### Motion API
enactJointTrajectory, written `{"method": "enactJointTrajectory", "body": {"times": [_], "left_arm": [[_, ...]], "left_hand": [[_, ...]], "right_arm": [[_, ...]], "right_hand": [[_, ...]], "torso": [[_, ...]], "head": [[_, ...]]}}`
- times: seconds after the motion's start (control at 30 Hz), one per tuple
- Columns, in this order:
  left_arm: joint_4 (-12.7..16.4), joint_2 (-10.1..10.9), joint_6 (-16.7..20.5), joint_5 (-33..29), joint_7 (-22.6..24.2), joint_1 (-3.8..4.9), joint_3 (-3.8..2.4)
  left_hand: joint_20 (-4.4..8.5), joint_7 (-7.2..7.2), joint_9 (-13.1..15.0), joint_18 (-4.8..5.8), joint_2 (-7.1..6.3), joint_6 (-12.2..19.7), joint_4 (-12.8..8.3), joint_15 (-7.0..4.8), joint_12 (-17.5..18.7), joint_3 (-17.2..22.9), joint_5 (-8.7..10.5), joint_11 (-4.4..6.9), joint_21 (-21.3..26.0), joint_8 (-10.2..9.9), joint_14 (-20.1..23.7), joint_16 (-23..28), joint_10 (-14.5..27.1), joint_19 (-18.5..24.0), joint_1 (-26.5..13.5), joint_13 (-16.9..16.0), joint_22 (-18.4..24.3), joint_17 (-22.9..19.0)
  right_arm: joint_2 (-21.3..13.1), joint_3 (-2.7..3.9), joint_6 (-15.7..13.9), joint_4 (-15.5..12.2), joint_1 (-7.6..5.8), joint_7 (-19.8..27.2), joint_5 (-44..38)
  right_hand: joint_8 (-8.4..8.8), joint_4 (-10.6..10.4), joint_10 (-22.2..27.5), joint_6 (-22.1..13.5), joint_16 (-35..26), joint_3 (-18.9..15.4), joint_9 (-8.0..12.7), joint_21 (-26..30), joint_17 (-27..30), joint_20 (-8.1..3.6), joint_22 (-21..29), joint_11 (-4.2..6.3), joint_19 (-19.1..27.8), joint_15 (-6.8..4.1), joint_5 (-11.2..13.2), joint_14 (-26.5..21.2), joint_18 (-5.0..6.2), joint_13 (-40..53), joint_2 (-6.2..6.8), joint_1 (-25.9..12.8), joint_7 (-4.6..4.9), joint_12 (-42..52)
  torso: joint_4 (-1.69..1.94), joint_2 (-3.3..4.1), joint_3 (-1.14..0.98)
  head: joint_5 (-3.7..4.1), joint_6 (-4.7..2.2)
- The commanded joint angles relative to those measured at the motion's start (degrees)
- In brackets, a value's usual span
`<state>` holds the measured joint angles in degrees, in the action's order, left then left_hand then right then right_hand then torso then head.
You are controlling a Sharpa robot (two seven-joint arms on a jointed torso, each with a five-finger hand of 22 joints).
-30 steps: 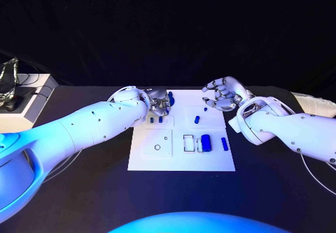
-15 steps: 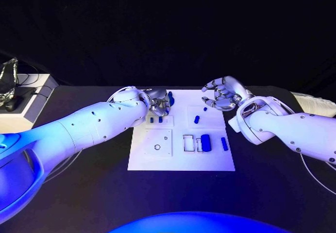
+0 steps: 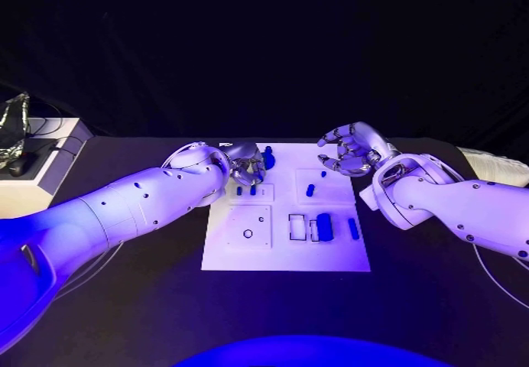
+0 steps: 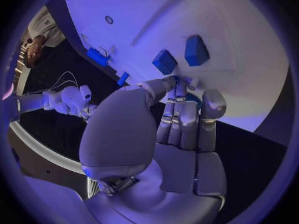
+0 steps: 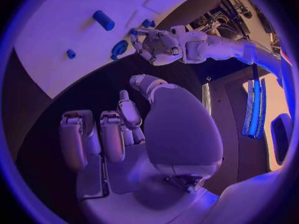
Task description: Assemble the parts on the task board
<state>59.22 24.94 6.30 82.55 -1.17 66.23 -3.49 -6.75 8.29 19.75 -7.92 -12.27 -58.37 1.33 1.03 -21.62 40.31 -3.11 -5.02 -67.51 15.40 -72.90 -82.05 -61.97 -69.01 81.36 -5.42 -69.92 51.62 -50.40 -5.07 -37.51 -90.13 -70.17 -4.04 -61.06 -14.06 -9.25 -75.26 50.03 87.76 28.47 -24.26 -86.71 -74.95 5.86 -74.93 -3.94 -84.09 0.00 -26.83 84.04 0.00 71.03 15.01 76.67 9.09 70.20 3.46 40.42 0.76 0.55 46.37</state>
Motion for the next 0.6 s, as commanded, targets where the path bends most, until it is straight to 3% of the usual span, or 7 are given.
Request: {"method": "enactJointTrajectory", "body": {"times": [0.03, 0.17, 0.27, 0.43, 0.6], "left_arm": [[1.3, 0.8, 2.1, -3.6, 1.3, 0.05, -0.85], [3.2, 2.5, 1.4, -5.3, 1.1, 0.01, -2.32], [4.3, 3.7, 0.7, -6.1, 0.6, 0.0, -2.92], [4.7, 5.0, 0.4, -6.4, 0.2, -0.04, -3.3], [4.6, 5.7, -0.6, -5.7, -0.4, -0.09, -3.41]], "left_hand": [[-0.01, 0.37, 0.0, 0.98, 0.05, -0.2, -0.4, 0.19, 0.6, 0.0, 0.19, -0.05, -0.2, -0.4, -0.4, -0.4, -0.6, -0.2, -0.4, 0.0, 0.0, -0.1], [-0.02, 0.4, 0.0, 0.99, 0.04, -0.2, -0.4, 0.2, 0.8, 0.1, 0.18, -0.07, -0.2, -0.4, -0.4, -0.4, -0.7, -0.2, -0.4, 0.0, 0.0, -0.1], [-0.03, 0.41, 0.0, 1.0, 0.02, -0.2, -0.4, 0.21, 0.8, 0.1, 0.19, -0.08, -0.3, -0.5, -0.4, -0.4, -0.7, -0.3, -0.5, 0.0, -0.1, -0.1], [-0.05, 0.42, 0.0, 1.0, 0.01, -0.2, -0.5, 0.22, 1.0, 0.1, 0.18, -0.09, -0.3, -0.5, -0.3, -0.3, -0.7, -0.3, -0.5, 0.1, -0.1, -0.3], [-0.05, 0.42, 0.0, 1.0, 0.01, -0.2, -0.5, 0.22, 1.0, 0.1, 0.18, -0.09, -0.3, -0.5, -0.3, -0.3, -0.7, -0.3, -0.5, 0.1, -0.1, -0.3]], "right_arm": [[0.0, 0.03, 0.3, 0.0, 0.01, 0.4, -0.3], [-0.1, 0.03, 0.4, 0.1, 0.01, 0.4, -0.3], [-0.2, 0.03, 0.4, 0.1, 0.01, 0.4, -0.3], [-0.2, 0.03, 0.5, 0.1, 0.01, 0.4, -0.3], [-0.3, 0.03, 0.5, 0.2, 0.01, 0.3, -0.3]], "right_hand": [[-0.39, 0.1, 0.0, -0.3, -0.1, 0.4, -0.1, 0.3, -9.1, -0.42, -12.7, 0.09, -4.4, -0.44, 0.0, 4.4, 0.92, 0.1, -0.03, -0.5, -0.09, 0.0], [-0.39, 0.1, 0.0, -0.3, -0.1, 0.4, -0.1, 0.3, -9.1, -0.42, -12.7, 0.09, -4.4, -0.44, 0.0, 4.4, 0.92, 0.1, -0.03, -0.5, -0.09, 0.0], [-0.4, 0.1, 0.0, -0.3, -0.1, 0.4, -0.1, 0.3, -9.1, -0.42, -12.7, 0.1, -4.4, -0.44, 0.0, 4.4, 0.92, 0.0, -0.02, -0.5, -0.09, 0.0], [-0.43, 0.1, -0.1, -0.2, -0.2, 0.4, -0.1, 0.3, -9.0, -0.44, -12.7, 0.12, -4.4, -0.46, 0.0, 4.4, 0.92, 0.0, 0.02, -0.6, -0.11, 0.0], [-0.43, 0.1, -0.1, -0.2, -0.2, 0.4, -0.1, 0.3, -9.0, -0.44, -12.7, 0.12, -4.4, -0.46, 0.0, 4.4, 0.92, 0.0, 0.02, -0.6, -0.11, 0.0]], "torso": [[0.14, -0.09, 0.03], [0.17, -0.16, 0.04], [0.2, -0.18, 0.02], [0.41, -0.28, 0.14], [0.23, -0.19, 0.08]], "head": [[-0.07, -0.05], [-0.23, -0.11], [-0.34, -0.13], [-0.2, -0.11], [-0.38, -0.15]]}}
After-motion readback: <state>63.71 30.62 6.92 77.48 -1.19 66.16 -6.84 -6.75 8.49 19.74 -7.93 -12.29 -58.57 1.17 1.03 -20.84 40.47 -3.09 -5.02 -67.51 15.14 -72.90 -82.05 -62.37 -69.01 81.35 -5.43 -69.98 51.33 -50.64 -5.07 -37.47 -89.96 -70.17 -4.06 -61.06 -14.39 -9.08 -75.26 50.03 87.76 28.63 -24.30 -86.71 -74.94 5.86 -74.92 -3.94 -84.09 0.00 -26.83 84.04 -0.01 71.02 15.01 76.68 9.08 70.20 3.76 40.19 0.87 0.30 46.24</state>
